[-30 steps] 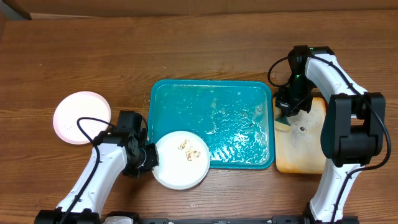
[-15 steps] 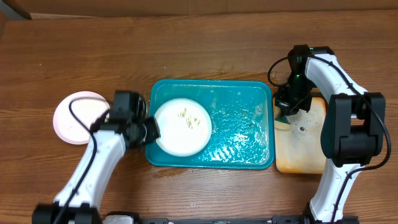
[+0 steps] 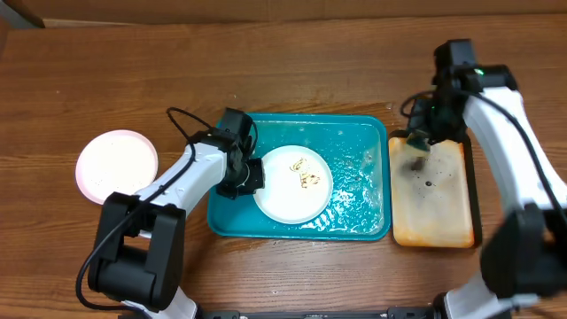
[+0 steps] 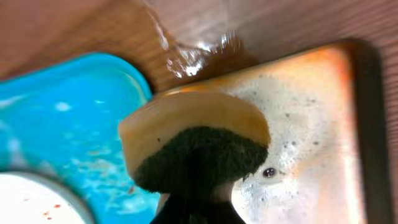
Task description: Clean dirty plates on tray and stack at the side
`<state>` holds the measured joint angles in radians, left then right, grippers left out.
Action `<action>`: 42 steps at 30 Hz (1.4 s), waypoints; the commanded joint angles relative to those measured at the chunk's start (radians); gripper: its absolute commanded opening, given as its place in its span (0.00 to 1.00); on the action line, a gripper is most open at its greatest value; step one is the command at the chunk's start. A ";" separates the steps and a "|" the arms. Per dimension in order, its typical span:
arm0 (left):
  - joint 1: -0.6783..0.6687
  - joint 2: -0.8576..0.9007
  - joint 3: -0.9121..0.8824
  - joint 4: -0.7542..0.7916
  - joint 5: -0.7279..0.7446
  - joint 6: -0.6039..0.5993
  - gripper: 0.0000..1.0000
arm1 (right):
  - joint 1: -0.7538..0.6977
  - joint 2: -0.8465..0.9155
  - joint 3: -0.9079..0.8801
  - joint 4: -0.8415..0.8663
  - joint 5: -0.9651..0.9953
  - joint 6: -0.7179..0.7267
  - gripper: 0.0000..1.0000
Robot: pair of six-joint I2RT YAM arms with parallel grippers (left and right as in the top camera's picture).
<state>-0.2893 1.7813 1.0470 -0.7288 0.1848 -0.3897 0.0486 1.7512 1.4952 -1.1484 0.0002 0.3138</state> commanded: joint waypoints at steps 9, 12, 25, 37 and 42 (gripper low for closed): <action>0.001 0.031 0.014 -0.005 0.000 0.024 0.04 | 0.007 -0.278 -0.522 0.238 -0.038 0.084 0.04; 0.001 0.031 0.014 -0.010 0.002 0.028 0.04 | 0.007 -0.270 -0.559 0.282 -0.047 0.084 0.04; 0.001 0.031 0.014 -0.029 0.026 0.047 0.04 | -0.130 -0.268 -0.744 0.402 0.069 0.353 0.04; 0.001 0.031 0.014 -0.029 0.023 0.054 0.04 | -0.211 -0.095 -0.746 0.397 0.035 0.333 0.04; 0.001 0.031 0.014 -0.031 0.022 0.053 0.04 | -0.211 0.030 -0.746 0.468 -0.088 0.241 0.04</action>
<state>-0.2882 1.7863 1.0527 -0.7525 0.2066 -0.3630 -0.1638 1.6203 0.8082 -0.7593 0.0441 0.6281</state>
